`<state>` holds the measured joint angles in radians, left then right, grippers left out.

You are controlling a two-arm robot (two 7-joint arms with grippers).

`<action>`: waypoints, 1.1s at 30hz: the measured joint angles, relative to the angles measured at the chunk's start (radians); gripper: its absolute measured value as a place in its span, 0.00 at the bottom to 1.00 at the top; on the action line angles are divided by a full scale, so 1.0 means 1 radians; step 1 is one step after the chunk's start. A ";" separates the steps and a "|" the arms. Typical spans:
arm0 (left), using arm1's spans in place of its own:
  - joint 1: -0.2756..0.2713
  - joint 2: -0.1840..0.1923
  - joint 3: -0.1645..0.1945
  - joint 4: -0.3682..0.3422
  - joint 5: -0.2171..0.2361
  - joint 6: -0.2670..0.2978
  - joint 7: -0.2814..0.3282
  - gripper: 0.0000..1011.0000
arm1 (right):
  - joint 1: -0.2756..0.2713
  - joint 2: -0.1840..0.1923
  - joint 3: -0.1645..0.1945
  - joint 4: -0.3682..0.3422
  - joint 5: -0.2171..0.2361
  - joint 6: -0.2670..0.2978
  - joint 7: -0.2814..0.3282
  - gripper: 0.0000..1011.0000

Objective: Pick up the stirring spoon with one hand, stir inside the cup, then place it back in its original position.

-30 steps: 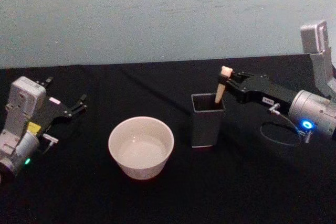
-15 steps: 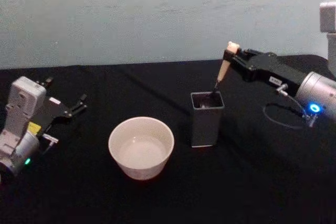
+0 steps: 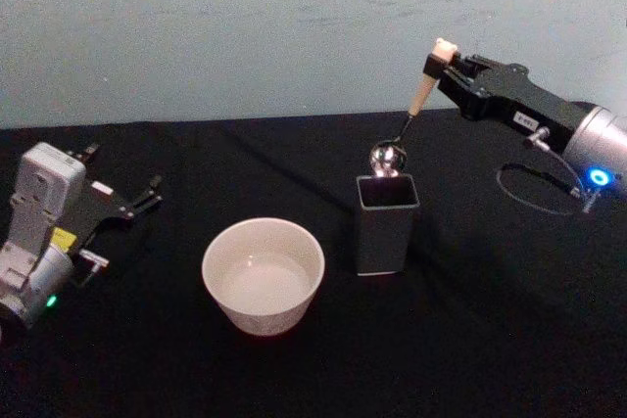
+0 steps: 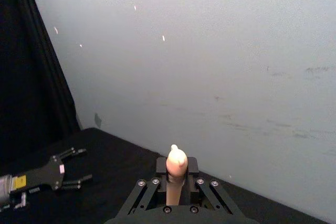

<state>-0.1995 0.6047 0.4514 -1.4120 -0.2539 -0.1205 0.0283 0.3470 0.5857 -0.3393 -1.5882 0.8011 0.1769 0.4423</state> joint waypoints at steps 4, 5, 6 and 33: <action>0.000 0.000 0.000 0.000 0.000 0.000 0.000 0.99 | 0.007 0.000 -0.001 -0.007 0.014 -0.001 -0.008 0.22; 0.000 0.000 0.000 0.000 0.000 0.000 0.000 0.99 | 0.008 0.000 -0.002 -0.008 0.015 -0.001 -0.009 0.22; 0.000 0.000 0.000 0.000 0.000 0.000 0.000 0.99 | 0.010 -0.001 -0.004 -0.008 0.016 -0.001 -0.011 0.22; 0.000 0.000 0.000 0.000 0.000 0.000 0.000 0.99 | 0.025 -0.044 -0.151 -0.068 -0.004 0.001 0.011 0.22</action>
<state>-0.1995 0.6047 0.4514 -1.4119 -0.2539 -0.1205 0.0283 0.3722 0.5420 -0.4901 -1.6560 0.7974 0.1779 0.4529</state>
